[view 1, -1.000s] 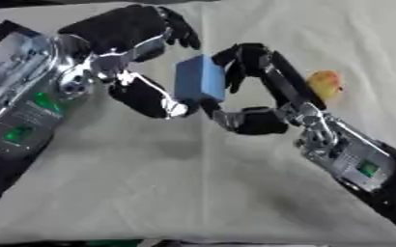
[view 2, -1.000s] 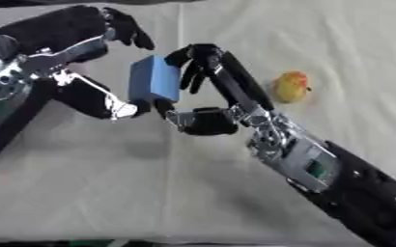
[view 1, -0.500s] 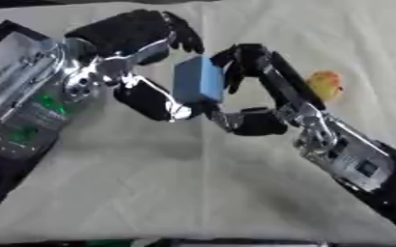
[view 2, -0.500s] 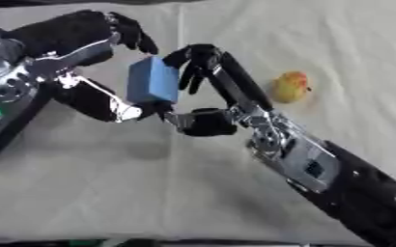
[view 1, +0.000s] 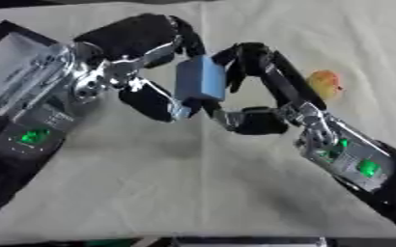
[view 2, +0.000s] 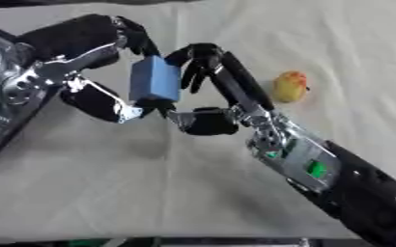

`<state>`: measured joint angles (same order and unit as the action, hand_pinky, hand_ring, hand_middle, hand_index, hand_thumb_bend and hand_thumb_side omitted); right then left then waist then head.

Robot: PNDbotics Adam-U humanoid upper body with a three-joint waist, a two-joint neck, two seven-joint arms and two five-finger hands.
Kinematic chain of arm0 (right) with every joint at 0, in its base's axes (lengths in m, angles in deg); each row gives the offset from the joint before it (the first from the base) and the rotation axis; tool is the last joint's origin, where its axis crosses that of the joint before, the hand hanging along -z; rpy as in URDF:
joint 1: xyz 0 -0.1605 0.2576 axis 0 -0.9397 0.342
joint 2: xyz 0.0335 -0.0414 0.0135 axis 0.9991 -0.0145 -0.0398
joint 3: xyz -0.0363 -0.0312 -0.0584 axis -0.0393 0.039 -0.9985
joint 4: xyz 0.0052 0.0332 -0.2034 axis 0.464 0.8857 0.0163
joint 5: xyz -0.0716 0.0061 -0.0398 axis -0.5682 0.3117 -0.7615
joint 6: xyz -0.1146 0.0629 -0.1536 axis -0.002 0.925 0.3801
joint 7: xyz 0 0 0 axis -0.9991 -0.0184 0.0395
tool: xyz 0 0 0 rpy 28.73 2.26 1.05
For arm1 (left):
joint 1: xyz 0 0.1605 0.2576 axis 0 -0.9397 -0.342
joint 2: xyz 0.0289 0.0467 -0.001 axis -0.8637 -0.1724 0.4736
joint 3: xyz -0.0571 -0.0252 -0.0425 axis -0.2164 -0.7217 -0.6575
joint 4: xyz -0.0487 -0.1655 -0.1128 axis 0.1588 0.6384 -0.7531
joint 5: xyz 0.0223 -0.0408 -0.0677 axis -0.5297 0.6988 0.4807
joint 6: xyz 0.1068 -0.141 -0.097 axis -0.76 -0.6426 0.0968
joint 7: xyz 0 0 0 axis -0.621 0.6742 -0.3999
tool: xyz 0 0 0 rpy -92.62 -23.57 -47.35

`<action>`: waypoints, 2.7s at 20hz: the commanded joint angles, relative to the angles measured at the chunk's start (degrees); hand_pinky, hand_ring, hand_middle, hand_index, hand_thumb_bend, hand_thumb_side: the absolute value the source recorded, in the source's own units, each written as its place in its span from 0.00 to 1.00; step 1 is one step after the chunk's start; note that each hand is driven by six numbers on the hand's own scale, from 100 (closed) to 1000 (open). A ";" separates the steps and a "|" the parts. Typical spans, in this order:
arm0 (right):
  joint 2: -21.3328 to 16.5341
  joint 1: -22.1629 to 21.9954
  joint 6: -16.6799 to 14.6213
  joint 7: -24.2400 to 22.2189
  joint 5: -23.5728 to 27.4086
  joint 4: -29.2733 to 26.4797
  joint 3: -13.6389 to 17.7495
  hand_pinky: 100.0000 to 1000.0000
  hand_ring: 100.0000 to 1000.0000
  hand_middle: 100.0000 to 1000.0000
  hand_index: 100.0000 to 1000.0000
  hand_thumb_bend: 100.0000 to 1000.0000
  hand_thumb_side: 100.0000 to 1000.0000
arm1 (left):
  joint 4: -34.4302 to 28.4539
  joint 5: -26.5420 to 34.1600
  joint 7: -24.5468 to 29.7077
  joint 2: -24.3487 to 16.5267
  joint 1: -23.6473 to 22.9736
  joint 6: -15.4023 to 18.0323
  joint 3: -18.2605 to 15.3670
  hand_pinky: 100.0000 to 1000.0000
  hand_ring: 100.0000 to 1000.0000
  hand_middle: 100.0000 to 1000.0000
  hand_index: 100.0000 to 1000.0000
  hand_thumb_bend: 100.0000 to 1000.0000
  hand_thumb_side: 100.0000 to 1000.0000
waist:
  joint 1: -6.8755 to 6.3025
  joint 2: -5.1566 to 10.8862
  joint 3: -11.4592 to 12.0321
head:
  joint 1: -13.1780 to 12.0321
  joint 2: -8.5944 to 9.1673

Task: Pick up the objects with one hand, pass them to the other hand, and then place them into the box on the other side of the table.

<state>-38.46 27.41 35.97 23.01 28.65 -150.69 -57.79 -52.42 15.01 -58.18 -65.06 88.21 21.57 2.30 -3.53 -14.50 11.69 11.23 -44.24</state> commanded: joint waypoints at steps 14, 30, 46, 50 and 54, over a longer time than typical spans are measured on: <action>-0.91 0.29 -0.20 -0.04 -1.03 -1.26 -0.02 0.39 0.47 0.43 0.53 0.22 0.00 | 0.92 0.62 -3.28 -0.28 0.63 -1.08 -0.55 0.67 0.58 0.47 0.47 0.00 0.00 | -0.37 1.91 -0.10 | -0.11 0.13; -2.00 -0.66 5.17 -2.91 -10.49 -1.26 0.62 0.53 0.65 0.63 0.74 0.62 0.00 | 0.02 -0.56 -1.78 -1.90 0.09 -2.46 -1.20 0.64 0.52 0.39 0.42 0.03 0.00 | -0.04 2.41 0.02 | -0.84 0.13; -3.05 -1.72 6.68 -3.06 -12.65 -1.26 0.49 0.55 0.69 0.67 0.78 0.63 0.00 | -3.03 0.11 1.04 -7.22 -2.16 -4.59 -3.71 0.64 0.52 0.39 0.42 0.06 0.00 | -0.06 2.71 0.39 | -1.85 0.13; -3.45 -2.36 6.62 -2.69 -13.11 -1.26 0.75 0.55 0.69 0.67 0.77 0.63 0.00 | -3.50 1.06 -0.33 -10.80 -3.25 -5.96 -5.91 0.65 0.52 0.40 0.42 0.07 0.00 | 0.01 2.75 0.49 | -2.29 0.13; -3.55 -2.62 6.41 -2.26 -13.20 -1.26 0.88 0.55 0.69 0.67 0.77 0.63 0.00 | -3.36 2.76 -2.44 -15.02 -5.04 -7.18 -8.66 0.65 0.53 0.40 0.42 0.06 0.00 | 0.10 2.70 0.49 | -2.84 0.13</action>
<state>-40.56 24.42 42.46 20.39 15.80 -151.01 -57.51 -55.08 17.20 -59.86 -77.39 82.54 14.74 -4.63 -3.51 -14.51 12.10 8.68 -44.24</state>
